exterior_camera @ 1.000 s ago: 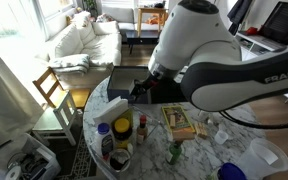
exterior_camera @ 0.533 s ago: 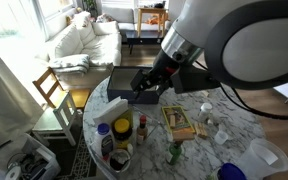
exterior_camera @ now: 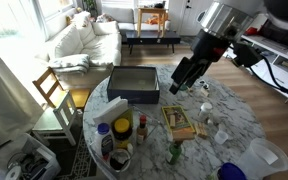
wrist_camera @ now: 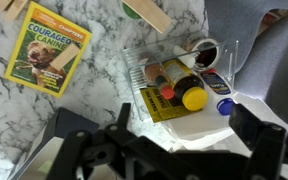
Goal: Put the block on top of the green bottle then put the brown bottle inside the container
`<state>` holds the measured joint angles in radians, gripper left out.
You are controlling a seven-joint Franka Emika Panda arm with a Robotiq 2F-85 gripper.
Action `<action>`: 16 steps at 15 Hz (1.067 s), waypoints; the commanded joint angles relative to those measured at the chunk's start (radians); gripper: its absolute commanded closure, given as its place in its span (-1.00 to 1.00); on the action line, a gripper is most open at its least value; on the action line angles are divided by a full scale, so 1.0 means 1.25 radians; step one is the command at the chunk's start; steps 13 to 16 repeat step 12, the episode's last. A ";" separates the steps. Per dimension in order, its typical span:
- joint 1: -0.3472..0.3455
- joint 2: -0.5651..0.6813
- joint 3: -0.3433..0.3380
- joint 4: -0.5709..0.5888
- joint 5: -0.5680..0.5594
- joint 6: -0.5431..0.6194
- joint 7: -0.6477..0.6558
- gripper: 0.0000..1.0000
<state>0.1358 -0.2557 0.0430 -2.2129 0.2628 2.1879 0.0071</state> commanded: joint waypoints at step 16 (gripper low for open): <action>-0.040 -0.097 -0.052 -0.057 0.021 -0.078 -0.095 -1.00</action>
